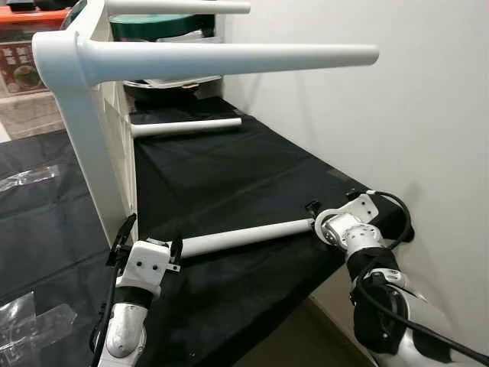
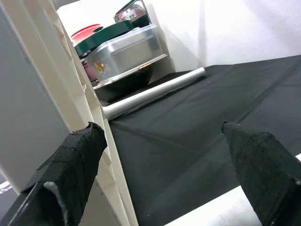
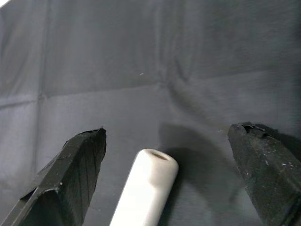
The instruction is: Building children table
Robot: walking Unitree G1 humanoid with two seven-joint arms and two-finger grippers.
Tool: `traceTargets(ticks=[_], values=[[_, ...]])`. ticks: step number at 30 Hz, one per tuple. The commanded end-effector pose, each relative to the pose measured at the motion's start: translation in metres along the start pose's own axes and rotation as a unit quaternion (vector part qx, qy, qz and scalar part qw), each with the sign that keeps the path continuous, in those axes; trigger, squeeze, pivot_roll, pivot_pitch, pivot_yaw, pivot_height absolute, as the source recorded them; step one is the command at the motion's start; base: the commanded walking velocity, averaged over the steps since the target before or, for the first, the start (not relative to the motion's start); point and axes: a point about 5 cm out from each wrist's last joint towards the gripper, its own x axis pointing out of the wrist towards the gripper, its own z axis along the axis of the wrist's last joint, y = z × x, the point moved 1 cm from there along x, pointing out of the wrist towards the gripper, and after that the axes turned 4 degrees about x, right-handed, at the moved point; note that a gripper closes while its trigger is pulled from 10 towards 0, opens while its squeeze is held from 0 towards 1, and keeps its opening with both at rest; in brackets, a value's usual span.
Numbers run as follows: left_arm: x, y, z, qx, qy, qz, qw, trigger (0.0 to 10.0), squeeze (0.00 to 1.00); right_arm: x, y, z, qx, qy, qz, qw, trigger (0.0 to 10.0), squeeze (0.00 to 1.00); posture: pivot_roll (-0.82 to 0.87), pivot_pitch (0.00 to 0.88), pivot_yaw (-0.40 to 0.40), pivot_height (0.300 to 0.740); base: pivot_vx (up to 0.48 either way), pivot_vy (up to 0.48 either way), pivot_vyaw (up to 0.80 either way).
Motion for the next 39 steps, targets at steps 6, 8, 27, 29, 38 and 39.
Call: traceTargets(ticks=[6,8,27,29,38,39], values=[[-0.001,-0.002,-0.006,0.0,0.012,0.004,1.0,10.0,0.0,-0.021,-0.017,0.006,0.006,0.011,-0.017,1.0,10.0,1.0,0.0,0.0,-0.103,0.74,0.0,0.0,0.0],[-0.001,-0.002,-0.006,0.0,0.013,0.003,1.0,10.0,0.0,-0.026,-0.02,0.007,0.001,0.01,-0.016,1.0,10.0,1.0,0.0,0.0,-0.103,0.74,0.0,0.0,0.0],[0.001,-0.001,-0.008,-0.002,0.013,0.006,1.0,10.0,0.0,-0.104,0.036,0.037,-0.435,-0.329,0.137,0.827,10.0,0.0,-0.01,0.0,-0.087,0.74,0.0,0.0,0.0],[0.001,-0.001,-0.008,-0.001,0.012,0.007,1.0,10.0,0.0,-0.111,0.044,0.035,-0.475,-0.359,0.155,0.789,10.0,0.0,-0.01,0.0,-0.087,0.74,0.0,0.0,0.0],[0.009,-0.001,-0.009,0.004,0.003,-0.002,1.0,10.0,0.0,-0.127,0.072,0.033,-0.665,-0.47,0.182,0.551,10.0,0.0,-0.03,0.0,-0.08,0.74,0.0,0.0,0.0],[0.009,-0.001,-0.009,0.004,0.003,-0.002,1.0,10.0,0.0,-0.127,0.072,0.033,-0.665,-0.47,0.182,0.551,10.0,0.0,-0.03,0.0,-0.08,0.74,0.0,0.0,0.0]])
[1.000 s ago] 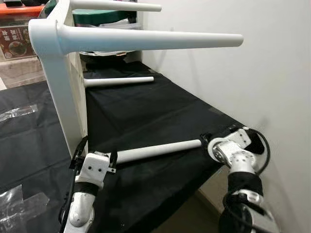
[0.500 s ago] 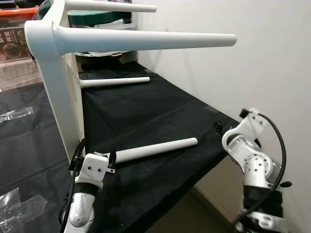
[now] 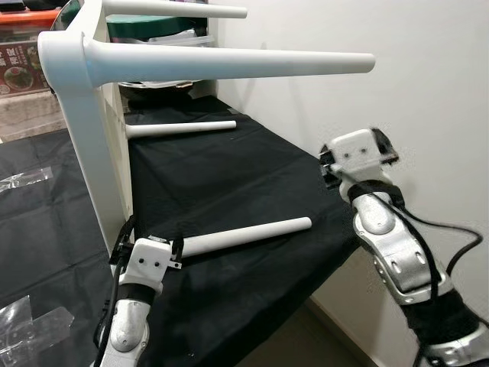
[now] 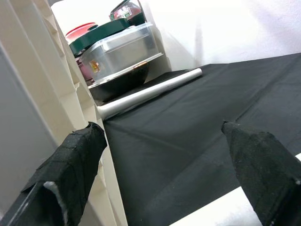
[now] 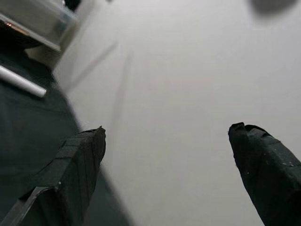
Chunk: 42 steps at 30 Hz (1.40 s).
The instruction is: Building children table
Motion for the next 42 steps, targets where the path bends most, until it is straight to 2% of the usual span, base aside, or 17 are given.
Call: traceTargets(ticks=[1,3,7,10,18,23,33,42], values=[[0.002,0.001,-0.003,0.005,-0.001,-0.005,1.0,10.0,0.0,0.003,-0.001,0.004,-0.036,-0.022,0.007,0.999,10.0,0.0,-0.03,0.0,-0.078,0.74,0.0,0.0,0.0],[0.005,0.002,-0.003,0.008,-0.003,-0.009,1.0,10.0,0.0,0.009,-0.007,0.007,-0.063,-0.037,-0.001,0.997,10.0,0.0,-0.03,0.0,-0.079,0.74,0.0,0.0,0.0],[0.008,0.004,-0.003,0.011,-0.007,-0.012,1.0,10.0,0.0,0.013,-0.013,0.01,-0.086,-0.049,-0.013,0.995,10.0,0.0,-0.03,0.0,-0.081,0.74,0.0,0.0,0.0],[0.011,0.004,-0.004,0.013,-0.009,-0.017,1.0,10.0,0.0,0.014,-0.013,0.013,-0.115,-0.066,-0.015,0.991,10.0,0.0,-0.03,0.0,-0.079,0.74,0.0,0.0,0.0],[0.013,-0.001,-0.004,0.01,-0.012,-0.028,0.999,10.0,0.0,0.02,-0.013,0.015,-0.139,-0.085,-0.01,0.987,10.0,0.0,-0.03,0.0,-0.076,0.74,0.0,0.0,0.0],[0.018,-0.001,-0.005,0.008,-0.014,-0.032,0.999,10.0,0.0,0.042,-0.013,0.022,-0.179,-0.115,0.01,0.977,10.0,0.0,-0.02,0.0,-0.086,0.74,0.0,0.0,0.0],[0.019,0.001,-0.007,0.008,-0.013,-0.033,0.999,10.0,0.0,0.06,-0.014,0.024,-0.201,-0.12,0.009,0.972,10.0,0.0,-0.01,0.0,-0.088,0.74,0.0,0.0,0.0],[0.02,0.002,-0.009,0.009,-0.012,-0.036,0.999,10.0,0.0,0.064,-0.014,0.024,-0.211,-0.135,0.001,0.968,10.0,0.0,-0.01,0.0,-0.088,0.74,0.0,0.0,0.0]])
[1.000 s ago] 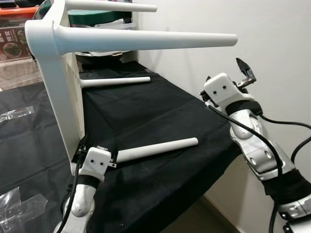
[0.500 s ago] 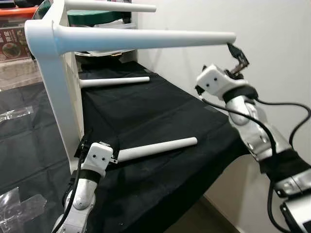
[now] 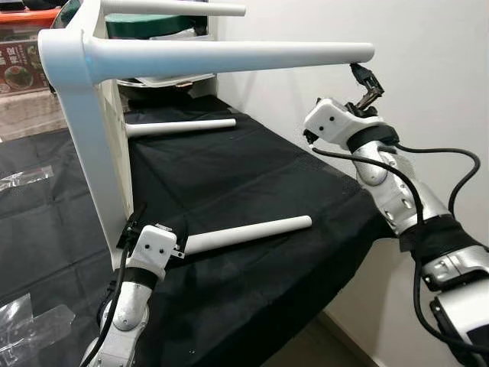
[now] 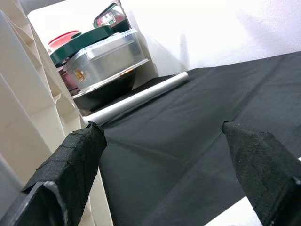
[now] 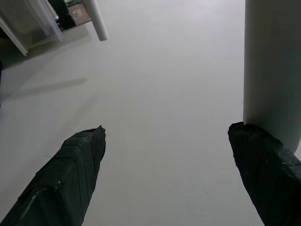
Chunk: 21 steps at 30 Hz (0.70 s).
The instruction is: Building children table
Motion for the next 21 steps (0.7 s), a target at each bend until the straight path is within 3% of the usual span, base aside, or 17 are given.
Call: traceTargets(ticks=[1,5,14,16,21], values=[[0.001,0.003,-0.004,0.003,0.005,-0.002,1.0,10.0,0.0,0.002,0.001,0.005,-0.005,-0.015,-0.003,1.0,10.0,0.0,-0.01,0.0,-0.088,0.74,0.0,0.0,0.0],[-0.001,0.001,-0.005,0.002,0.006,-0.005,1.0,10.0,0.0,-0.015,0.018,0.001,0.026,-0.006,0.006,1.0,10.0,0.0,-0.01,0.0,-0.082,0.74,0.0,0.0,0.0],[0.003,0.0,-0.004,0.002,0.002,-0.011,1.0,10.0,0.0,-0.022,0.017,-0.024,0.037,0.053,-0.023,0.998,10.0,0.0,-0.01,0.0,-0.074,0.74,0.0,0.0,0.0],[0.004,0.0,-0.004,0.002,0.001,-0.011,1.0,10.0,0.0,-0.022,0.015,-0.028,0.032,0.061,-0.027,0.997,10.0,0.0,-0.01,0.0,-0.073,0.74,0.0,0.0,0.0],[0.003,0.001,-0.005,0.003,0.002,-0.011,1.0,10.0,0.0,-0.016,-0.009,-0.034,0.011,0.057,-0.071,0.996,10.0,0.0,-0.01,0.0,-0.073,0.74,0.0,0.0,0.0]])
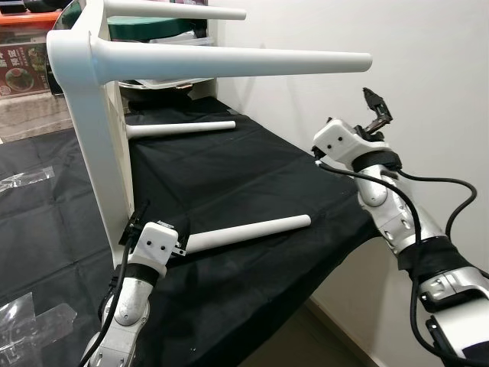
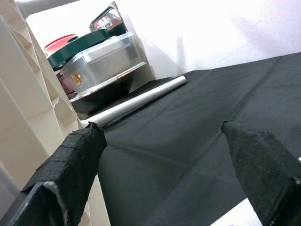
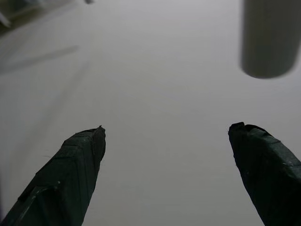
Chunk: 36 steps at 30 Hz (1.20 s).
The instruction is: Building children table
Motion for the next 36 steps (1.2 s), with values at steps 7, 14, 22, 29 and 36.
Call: traceTargets(ticks=[7,14,22,29,36], values=[[-0.002,-0.001,-0.005,-0.001,0.007,-0.005,1.0,10.0,0.0,0.008,-0.02,0.017,-0.027,-0.065,-0.034,0.997,10.0,0.0,-0.02,0.0,-0.069,0.74,0.0,0.0,0.0],[0.0,-0.001,-0.005,0.002,0.005,-0.006,1.0,10.0,0.0,0.018,-0.024,0.036,-0.034,-0.123,-0.025,0.992,10.0,0.0,-0.02,0.0,-0.075,0.74,0.0,0.0,0.0],[-0.001,-0.002,-0.006,0.002,0.006,-0.005,1.0,10.0,0.0,0.022,-0.018,0.06,-0.041,-0.182,-0.008,0.982,10.0,0.0,-0.02,0.0,-0.083,0.74,0.0,0.0,0.0],[-0.001,-0.002,-0.006,0.001,0.006,-0.003,1.0,10.0,0.0,0.024,-0.01,0.07,-0.044,-0.211,0.015,0.976,10.0,0.0,-0.01,0.0,-0.088,0.74,0.0,0.0,0.0],[-0.001,-0.002,-0.006,0.002,0.006,-0.001,1.0,10.0,0.0,0.036,-0.008,0.061,-0.087,-0.182,0.038,0.979,10.0,0.0,-0.01,0.0,-0.095,0.74,0.0,0.0,0.0]])
